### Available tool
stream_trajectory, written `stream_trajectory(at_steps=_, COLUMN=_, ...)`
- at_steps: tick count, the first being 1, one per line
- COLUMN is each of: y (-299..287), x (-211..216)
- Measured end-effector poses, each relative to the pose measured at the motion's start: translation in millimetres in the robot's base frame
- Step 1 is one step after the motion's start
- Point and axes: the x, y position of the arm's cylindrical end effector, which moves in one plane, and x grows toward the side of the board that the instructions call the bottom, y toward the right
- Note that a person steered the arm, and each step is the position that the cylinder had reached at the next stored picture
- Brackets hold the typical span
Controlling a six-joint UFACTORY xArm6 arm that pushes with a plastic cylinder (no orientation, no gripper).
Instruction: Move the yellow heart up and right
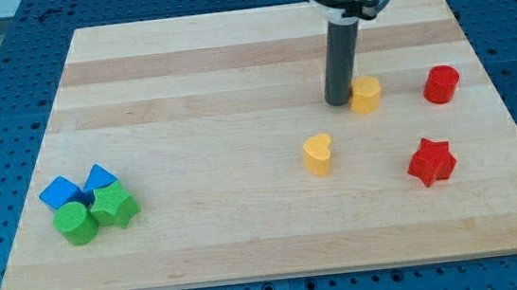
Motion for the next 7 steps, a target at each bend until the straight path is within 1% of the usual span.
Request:
stream_trajectory(at_steps=1, y=30, x=0)
stream_trajectory(at_steps=2, y=37, x=4)
stream_trajectory(at_steps=3, y=9, x=25)
stream_trajectory(at_steps=4, y=5, x=52)
stream_trajectory(at_steps=5, y=22, x=70)
stream_trajectory(at_steps=6, y=15, x=101)
stream_trajectory(at_steps=7, y=-26, x=138)
